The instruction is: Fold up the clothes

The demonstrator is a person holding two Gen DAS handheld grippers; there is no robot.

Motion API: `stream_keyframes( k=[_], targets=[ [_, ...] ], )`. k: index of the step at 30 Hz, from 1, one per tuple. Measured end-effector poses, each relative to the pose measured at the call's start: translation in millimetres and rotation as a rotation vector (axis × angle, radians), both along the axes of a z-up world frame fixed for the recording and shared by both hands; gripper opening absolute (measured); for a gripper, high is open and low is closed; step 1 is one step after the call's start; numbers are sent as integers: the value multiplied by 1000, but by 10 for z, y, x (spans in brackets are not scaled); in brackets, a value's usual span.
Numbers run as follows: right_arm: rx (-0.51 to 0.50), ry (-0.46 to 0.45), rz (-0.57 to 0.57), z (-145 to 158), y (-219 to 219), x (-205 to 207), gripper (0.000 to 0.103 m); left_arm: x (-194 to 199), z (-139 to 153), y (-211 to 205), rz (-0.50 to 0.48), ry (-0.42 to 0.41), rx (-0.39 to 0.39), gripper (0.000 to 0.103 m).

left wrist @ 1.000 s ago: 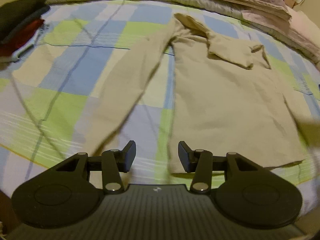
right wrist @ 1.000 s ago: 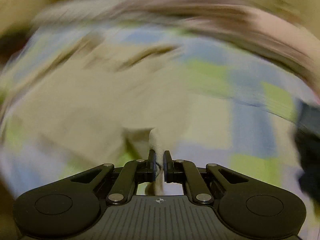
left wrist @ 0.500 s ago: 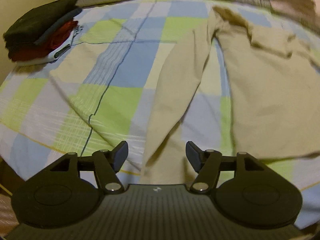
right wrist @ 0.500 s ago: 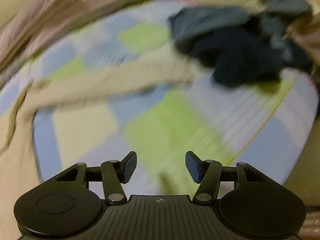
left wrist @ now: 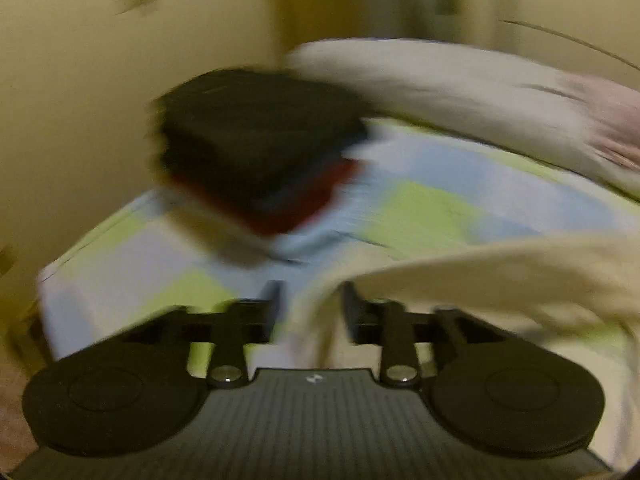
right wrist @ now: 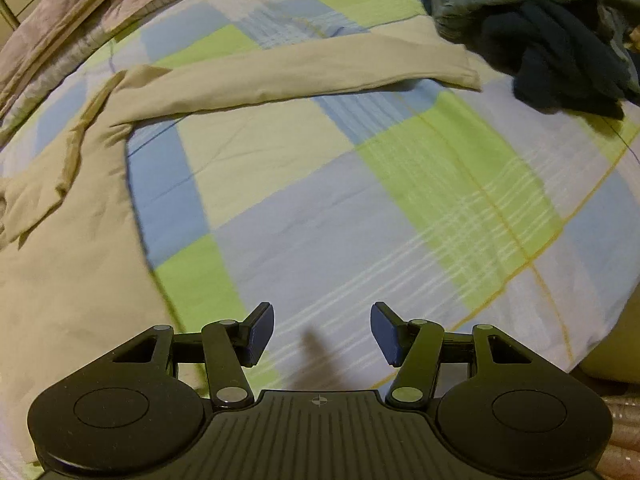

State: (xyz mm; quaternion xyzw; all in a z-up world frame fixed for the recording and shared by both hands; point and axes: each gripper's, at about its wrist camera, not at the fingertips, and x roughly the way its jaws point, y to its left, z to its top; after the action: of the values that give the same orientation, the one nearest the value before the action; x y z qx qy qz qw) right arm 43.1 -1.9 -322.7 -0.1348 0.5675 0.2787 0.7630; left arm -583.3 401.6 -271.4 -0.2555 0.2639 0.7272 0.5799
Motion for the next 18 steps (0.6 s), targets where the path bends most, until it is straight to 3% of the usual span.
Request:
stream_keyframes(
  k=[1, 3, 7, 9, 12, 18],
  targets=[
    [0, 4, 7, -20, 50, -55, 57, -118, -10, 121, 44, -22, -19, 32],
    [3, 14, 24, -31, 139, -199, 57, -184, -66, 136, 22, -74, -47, 32],
    [23, 11, 63, -45, 339, -467, 57, 129, -419, -141, -157, -161, -195, 30],
    [39, 9, 90, -62, 469, -547, 57, 407, -651, -340, -253, -248, -290, 23],
    [57, 7, 126, -81, 681, -597, 57, 929, -855, -565, -398, -390, -374, 23],
    [245, 72, 191, -94, 1191, -341, 57, 2108, -961, -510, -623, -605, -377, 28]
  ],
)
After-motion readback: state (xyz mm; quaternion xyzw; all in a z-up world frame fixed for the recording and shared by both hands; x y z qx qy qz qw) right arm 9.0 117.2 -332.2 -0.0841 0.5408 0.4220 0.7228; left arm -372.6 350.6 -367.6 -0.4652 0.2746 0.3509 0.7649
